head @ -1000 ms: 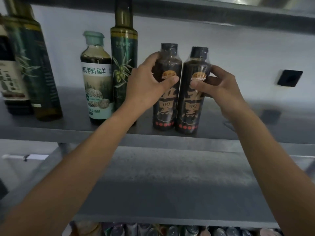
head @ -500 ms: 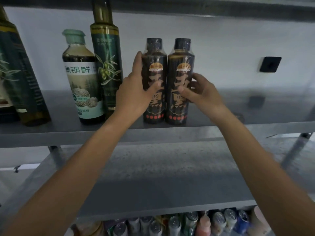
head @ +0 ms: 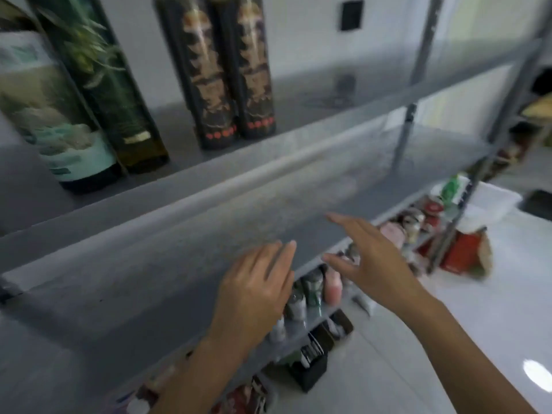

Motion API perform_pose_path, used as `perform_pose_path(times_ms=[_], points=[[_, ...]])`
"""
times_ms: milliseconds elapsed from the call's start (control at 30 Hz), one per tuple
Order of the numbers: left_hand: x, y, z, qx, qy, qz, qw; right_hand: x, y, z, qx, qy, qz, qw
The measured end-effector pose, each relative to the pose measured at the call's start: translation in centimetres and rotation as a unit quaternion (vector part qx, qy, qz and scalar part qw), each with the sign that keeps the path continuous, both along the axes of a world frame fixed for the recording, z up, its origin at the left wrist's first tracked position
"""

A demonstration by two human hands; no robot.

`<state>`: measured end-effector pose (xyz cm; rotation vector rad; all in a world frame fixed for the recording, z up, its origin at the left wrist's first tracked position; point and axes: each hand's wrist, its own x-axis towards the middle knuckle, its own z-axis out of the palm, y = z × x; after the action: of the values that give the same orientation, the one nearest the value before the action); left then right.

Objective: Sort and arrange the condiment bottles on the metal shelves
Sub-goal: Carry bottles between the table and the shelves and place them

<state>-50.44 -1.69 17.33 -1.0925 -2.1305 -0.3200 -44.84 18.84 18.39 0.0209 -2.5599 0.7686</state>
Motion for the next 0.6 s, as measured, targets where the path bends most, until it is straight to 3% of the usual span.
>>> perform_pose_path(times_ms=[133,267,400,600], points=[[2.7,-0.5,-3.8,-0.054,-0.061,-0.118,0.99,8.3,-1.8,-5.1,-0.027,-0.058,-0.137,0.988],[5.8,1.1,-6.9,-0.119,-0.097,-0.229,0.961,17.4,-4.2,-8.0,-0.052,-0.129,-0.278,0.951],[10.9,4.2,-8.5,-0.175,-0.121,-0.343,0.915,26.3,-6.8,-9.3,-0.088,-0.177,-0.407,0.892],[20.2,8.1,-9.2,-0.238,-0.127,-0.501,0.823,38.2,-11.8,-10.1,-0.144,-0.176,-0.584,0.779]])
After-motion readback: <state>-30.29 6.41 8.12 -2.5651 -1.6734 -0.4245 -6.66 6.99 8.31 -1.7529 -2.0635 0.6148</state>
